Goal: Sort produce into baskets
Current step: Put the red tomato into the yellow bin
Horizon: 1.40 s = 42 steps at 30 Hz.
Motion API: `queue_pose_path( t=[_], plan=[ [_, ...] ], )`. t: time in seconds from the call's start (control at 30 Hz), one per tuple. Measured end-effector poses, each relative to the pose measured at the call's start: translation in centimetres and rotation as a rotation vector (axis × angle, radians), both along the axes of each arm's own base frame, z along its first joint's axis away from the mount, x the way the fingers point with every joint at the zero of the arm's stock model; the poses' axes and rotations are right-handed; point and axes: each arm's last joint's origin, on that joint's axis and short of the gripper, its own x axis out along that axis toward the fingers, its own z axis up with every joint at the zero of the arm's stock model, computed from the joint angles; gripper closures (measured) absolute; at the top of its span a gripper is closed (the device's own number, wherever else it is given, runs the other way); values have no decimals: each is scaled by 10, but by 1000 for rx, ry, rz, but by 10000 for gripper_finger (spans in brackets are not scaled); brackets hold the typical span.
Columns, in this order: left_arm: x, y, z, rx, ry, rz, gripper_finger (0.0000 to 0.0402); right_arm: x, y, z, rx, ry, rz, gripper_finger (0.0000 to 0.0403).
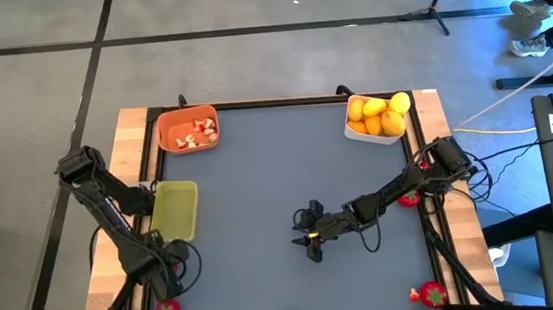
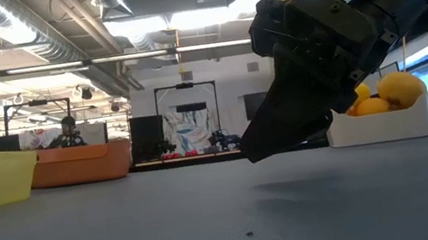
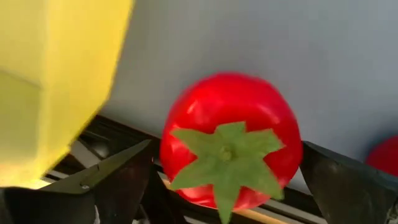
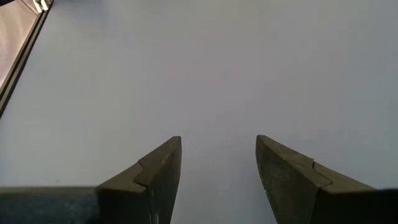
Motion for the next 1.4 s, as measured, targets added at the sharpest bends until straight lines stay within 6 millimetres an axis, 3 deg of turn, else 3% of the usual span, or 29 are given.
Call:
queue_pose_path(
  t=[0.2,0.5,0.77,1.2,1.4],
  plan=[
    [-2,2,-9,-18,4,4,21,0,0,0,-1,0,-1,196],
    [-1,2,-13,-35,-7,29,124,0,0,0,-5,-2,-6,196],
    [-1,1,-12,-38,-9,42,126,0,0,0,-5,-1,-7,196],
    [11,-13,31,-76,-103,27,127,0,0,0,-6,-2,-7,196],
    [7,-2,58,-60,-206,97,127,0,0,0,-6,-2,-7,196]
  ],
)
